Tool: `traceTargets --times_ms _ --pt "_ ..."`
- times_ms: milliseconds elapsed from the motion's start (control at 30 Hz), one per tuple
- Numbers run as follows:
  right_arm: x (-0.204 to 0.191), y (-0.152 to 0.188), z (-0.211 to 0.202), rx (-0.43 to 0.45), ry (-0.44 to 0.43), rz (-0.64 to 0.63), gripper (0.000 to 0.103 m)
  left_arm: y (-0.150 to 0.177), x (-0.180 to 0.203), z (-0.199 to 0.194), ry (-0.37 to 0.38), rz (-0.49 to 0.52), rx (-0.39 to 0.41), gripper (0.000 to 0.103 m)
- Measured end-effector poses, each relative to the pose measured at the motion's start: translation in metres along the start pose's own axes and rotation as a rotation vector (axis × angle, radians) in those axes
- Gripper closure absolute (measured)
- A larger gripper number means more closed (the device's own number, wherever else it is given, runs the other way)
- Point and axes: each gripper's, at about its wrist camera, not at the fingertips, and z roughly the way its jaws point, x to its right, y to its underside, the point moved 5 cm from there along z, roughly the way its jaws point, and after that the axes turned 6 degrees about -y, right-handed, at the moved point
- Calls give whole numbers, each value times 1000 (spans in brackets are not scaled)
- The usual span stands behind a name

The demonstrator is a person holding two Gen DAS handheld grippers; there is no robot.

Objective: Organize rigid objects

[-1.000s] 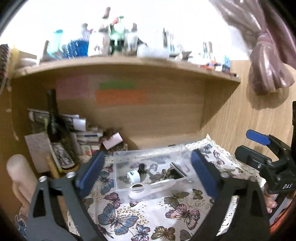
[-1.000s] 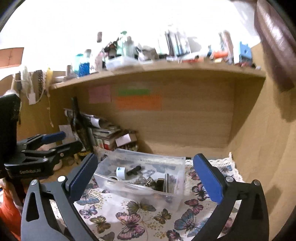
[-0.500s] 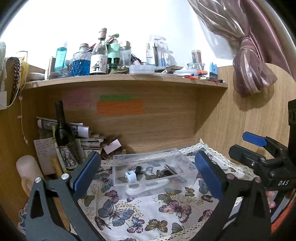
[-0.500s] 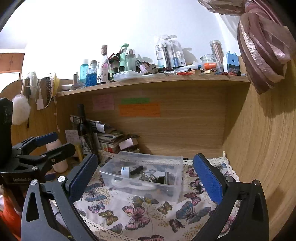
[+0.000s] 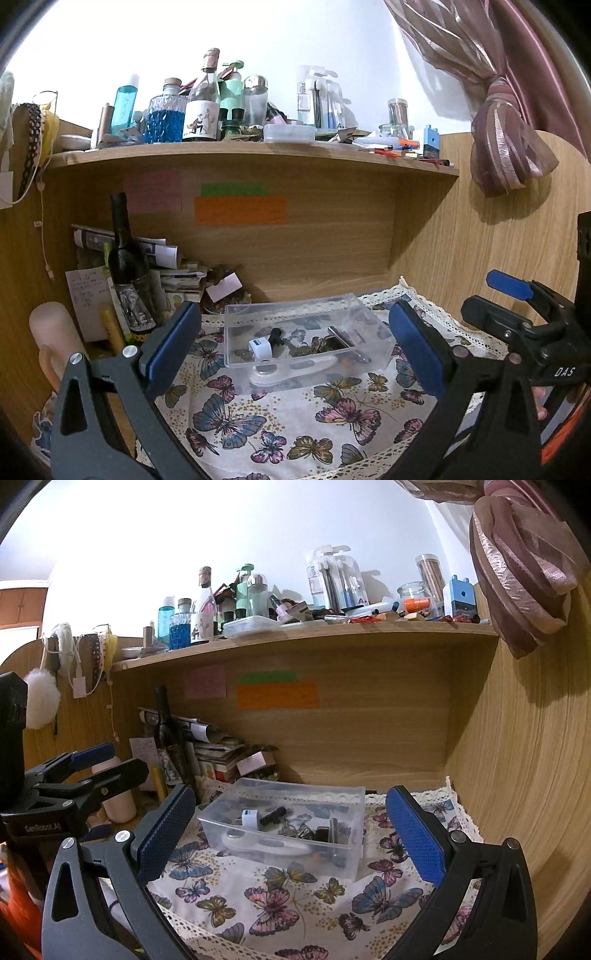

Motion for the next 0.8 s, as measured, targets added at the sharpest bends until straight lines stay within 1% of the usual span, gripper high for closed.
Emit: traceTargets --times_ms 200,800 --pt "0 0 0 0 -3 3 0 2 0 3 11 -12 -15 0" --pt "-3 -1 0 2 -4 3 0 6 -2 5 3 -16 -26 0"
